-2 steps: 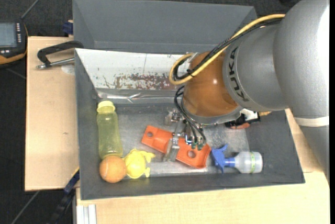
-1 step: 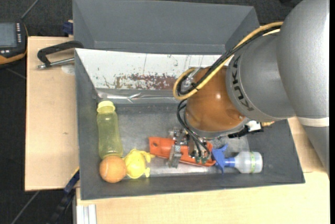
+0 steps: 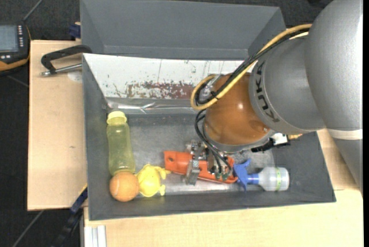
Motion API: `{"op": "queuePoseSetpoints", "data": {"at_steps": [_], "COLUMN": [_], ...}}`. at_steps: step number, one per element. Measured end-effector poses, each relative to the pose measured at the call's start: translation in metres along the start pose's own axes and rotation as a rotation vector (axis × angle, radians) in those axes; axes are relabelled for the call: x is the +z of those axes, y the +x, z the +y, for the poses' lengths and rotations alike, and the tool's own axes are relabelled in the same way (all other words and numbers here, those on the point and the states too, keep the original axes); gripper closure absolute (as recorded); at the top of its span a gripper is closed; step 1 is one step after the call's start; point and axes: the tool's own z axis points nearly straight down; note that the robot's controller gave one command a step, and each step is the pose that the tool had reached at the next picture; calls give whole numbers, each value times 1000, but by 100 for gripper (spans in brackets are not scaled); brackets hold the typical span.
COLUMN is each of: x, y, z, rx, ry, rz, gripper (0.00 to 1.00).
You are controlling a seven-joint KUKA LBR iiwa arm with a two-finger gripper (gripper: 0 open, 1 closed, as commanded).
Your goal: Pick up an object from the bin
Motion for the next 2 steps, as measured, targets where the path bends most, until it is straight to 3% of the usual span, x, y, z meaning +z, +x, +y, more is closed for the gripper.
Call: {"op": "queuePoseSetpoints", "data": {"at_steps": [1, 2], "x": [-11, -94], "y": [1, -1], "z": [0, 1], "rx": [0, -1], "ry": [0, -2], "rz": [3, -5], "gripper": [100, 100]}}
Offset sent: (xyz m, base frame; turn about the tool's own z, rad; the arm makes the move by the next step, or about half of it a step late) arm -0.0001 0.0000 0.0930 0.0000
